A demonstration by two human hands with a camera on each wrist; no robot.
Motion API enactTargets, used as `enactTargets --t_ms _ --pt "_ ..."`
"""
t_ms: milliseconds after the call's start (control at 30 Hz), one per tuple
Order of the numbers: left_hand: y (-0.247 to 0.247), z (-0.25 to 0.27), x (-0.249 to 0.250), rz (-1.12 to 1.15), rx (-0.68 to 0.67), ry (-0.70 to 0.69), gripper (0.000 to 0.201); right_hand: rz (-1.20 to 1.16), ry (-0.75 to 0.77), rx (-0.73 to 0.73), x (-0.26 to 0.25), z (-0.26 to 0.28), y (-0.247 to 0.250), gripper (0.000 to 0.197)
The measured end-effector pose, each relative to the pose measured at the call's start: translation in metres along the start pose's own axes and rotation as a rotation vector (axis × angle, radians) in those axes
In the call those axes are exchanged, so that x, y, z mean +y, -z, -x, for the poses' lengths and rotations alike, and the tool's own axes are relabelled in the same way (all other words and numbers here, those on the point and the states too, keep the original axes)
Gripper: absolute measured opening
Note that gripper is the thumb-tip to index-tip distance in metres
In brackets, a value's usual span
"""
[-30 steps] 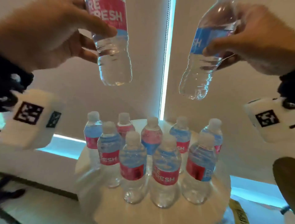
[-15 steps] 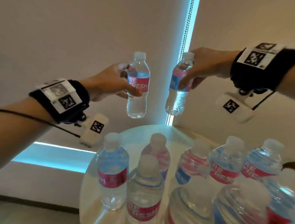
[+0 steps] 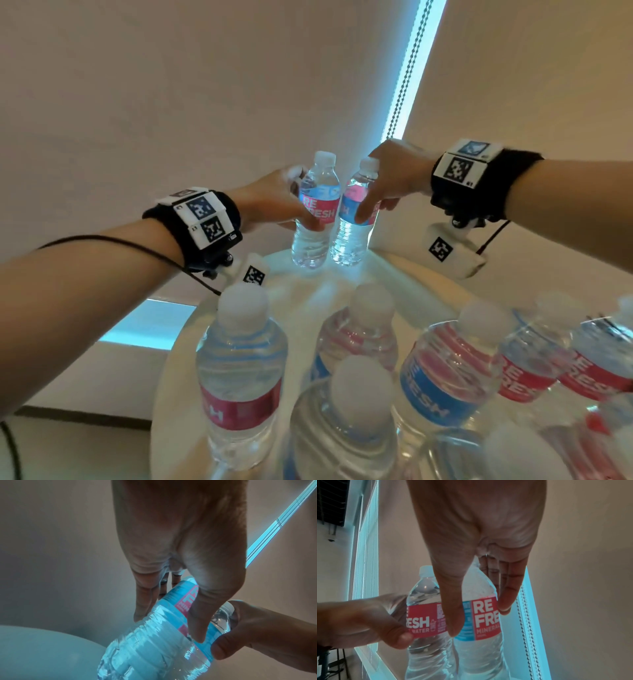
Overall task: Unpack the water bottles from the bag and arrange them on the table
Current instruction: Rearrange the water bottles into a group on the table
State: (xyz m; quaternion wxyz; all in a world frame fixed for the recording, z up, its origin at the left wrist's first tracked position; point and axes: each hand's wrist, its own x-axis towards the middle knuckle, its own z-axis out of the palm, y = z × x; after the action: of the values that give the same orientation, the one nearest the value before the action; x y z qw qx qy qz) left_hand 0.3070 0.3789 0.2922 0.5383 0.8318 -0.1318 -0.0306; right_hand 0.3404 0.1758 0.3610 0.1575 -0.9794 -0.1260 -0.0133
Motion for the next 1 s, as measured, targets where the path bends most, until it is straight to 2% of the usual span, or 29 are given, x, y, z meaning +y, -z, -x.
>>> enactTargets --t_ms 167,433,600,733,900,1000 --pt "-0.007 -0.011 -0.011 0.0 -0.005 0.031 0.063 0.004 -0.027 -0.043 0.004 -0.007 -0.014 0.062" --pt "-0.016 -0.021 -0.018 -0.003 -0.006 0.058 0.079 0.014 -0.065 -0.05 0.012 -0.012 -0.019 0.07" --pt "-0.014 -0.029 -0.022 0.008 -0.035 0.067 0.07 0.028 -0.055 -0.03 0.01 -0.007 -0.021 0.066" --pt "-0.014 -0.029 -0.023 -0.007 -0.02 0.057 0.076 0.052 -0.078 -0.019 0.009 -0.003 -0.023 0.069" --pt "-0.012 -0.031 -0.025 -0.011 -0.016 0.05 0.069 0.089 -0.095 -0.03 0.009 -0.002 -0.022 0.071" --pt "-0.012 -0.03 -0.026 0.002 -0.021 0.045 0.078 0.087 -0.086 -0.038 0.01 -0.001 -0.022 0.07"
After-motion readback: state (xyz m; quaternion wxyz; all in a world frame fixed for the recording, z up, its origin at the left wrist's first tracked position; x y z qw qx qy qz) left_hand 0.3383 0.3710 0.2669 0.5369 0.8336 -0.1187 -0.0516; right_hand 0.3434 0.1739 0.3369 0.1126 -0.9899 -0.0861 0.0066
